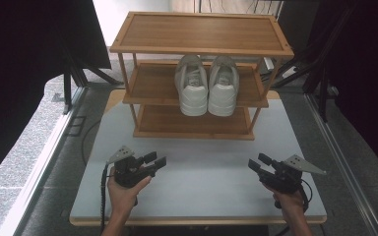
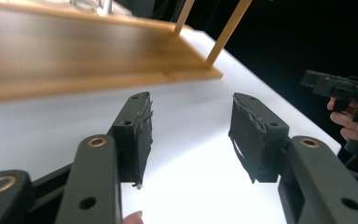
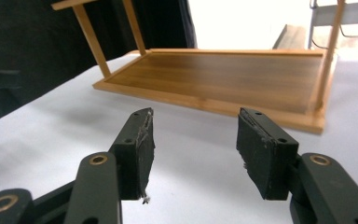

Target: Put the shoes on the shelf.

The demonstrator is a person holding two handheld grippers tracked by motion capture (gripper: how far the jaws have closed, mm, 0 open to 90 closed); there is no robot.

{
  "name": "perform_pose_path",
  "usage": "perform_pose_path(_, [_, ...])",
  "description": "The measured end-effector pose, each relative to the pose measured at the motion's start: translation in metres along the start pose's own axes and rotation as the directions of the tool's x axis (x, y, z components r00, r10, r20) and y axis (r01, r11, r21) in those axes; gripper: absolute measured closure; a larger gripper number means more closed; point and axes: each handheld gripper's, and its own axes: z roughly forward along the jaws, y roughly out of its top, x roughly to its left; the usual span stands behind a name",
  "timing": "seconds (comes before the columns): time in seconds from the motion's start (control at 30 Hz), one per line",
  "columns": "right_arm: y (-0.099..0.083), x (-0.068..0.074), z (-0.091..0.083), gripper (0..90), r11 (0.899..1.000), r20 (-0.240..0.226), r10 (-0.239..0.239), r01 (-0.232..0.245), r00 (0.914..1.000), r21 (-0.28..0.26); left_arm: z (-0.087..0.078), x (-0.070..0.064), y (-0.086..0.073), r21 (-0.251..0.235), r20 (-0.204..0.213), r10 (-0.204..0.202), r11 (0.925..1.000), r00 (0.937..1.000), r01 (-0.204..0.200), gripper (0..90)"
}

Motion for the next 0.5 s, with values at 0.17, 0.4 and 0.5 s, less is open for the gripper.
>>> perform_pose_path(0.17, [-0.007,-0.004,0.002,45.3,1.000,0.020,0.011,-0.011,0.9997,0.009,-0.010,0.011,-0.009,-0.007,-0.017,-0.033,0.9994,0.9993,0.033,48.1])
perform_pose_path(0.4, [-0.006,-0.003,0.001,44.4,1.000,0.025,-0.001,0.001,0.9997,-0.003,-0.018,0.016,-0.010,-0.020,-0.020,-0.047,0.9987,0.9987,0.046,47.6])
perform_pose_path(0.5, [-0.007,-0.005,0.000,43.6,1.000,0.039,0.000,0.000,0.9993,-0.014,-0.017,0.017,-0.010,-0.009,-0.017,-0.047,0.9989,0.9988,0.047,46.8])
